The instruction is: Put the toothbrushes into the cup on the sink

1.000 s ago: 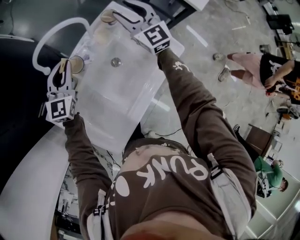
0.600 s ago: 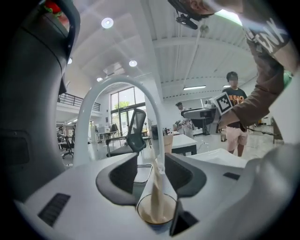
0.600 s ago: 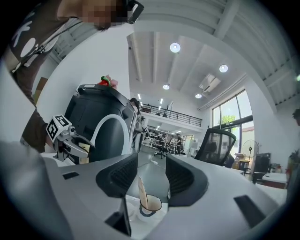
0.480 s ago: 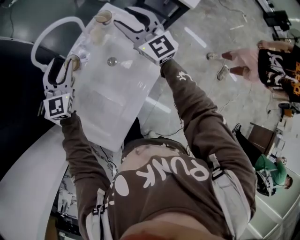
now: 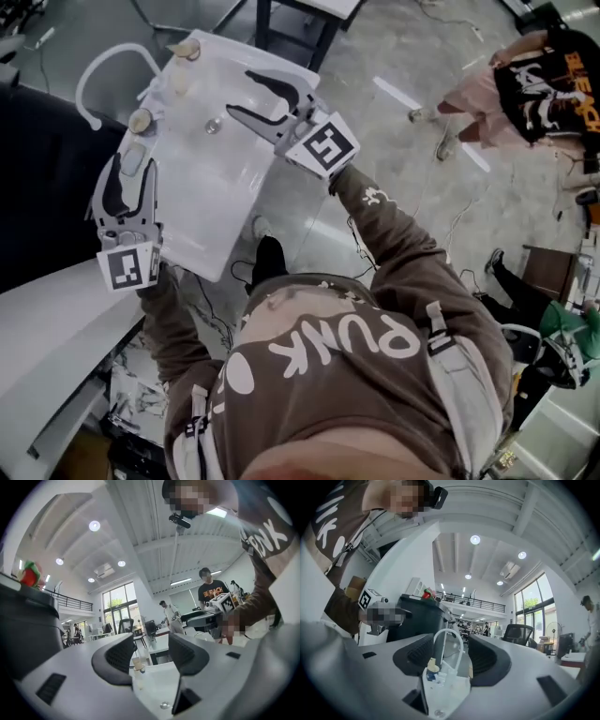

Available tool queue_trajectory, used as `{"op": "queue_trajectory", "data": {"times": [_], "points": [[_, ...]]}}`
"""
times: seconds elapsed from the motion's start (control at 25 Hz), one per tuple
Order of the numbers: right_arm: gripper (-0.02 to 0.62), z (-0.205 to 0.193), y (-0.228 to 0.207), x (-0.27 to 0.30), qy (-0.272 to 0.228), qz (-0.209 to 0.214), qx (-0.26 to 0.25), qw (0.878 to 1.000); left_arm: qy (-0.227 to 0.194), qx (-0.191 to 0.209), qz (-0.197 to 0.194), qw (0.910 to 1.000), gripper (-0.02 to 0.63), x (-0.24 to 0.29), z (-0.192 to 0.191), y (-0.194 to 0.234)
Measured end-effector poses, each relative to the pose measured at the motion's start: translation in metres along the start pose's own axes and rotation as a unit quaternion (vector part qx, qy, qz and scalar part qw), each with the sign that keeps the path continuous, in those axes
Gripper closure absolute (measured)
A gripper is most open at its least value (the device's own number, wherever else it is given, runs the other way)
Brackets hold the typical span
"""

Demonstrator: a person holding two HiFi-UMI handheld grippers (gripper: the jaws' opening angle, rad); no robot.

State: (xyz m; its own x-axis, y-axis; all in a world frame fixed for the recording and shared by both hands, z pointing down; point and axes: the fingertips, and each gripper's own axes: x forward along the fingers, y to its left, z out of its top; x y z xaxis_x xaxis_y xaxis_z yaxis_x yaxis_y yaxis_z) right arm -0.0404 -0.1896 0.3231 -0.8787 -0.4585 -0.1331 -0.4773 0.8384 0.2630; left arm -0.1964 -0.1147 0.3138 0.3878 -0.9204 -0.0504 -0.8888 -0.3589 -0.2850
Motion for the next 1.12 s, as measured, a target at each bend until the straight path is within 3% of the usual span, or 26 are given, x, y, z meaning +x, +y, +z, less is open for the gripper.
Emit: {"op": "queue_trajectory", "data": {"times": [0.28,0.52,0.76,1.12], "points": [[0.35,0.051,0.109,-0.159,0.007,0.019,0.017,1.0,-0.005,-0.007,-0.01,0.9999,0.385,-0.111,0.072,-0.147],[0.347,0.088,0.176,-0.262,0.004,0.02,0.041,0.999,0.005,-0.019,-0.011,0.9998,0.385,-0.191,0.11,-0.242],[0.345,0.112,0.218,-0.312,0.01,0.011,0.039,0.999,-0.003,-0.024,-0.016,0.9996,0.385,-0.232,0.137,-0.278],[0.345,0.128,0.251,-0.313,0.024,-0.007,0.028,0.999,-0.01,-0.043,-0.038,0.9983,0.385,-0.26,0.141,-0.273]]}}
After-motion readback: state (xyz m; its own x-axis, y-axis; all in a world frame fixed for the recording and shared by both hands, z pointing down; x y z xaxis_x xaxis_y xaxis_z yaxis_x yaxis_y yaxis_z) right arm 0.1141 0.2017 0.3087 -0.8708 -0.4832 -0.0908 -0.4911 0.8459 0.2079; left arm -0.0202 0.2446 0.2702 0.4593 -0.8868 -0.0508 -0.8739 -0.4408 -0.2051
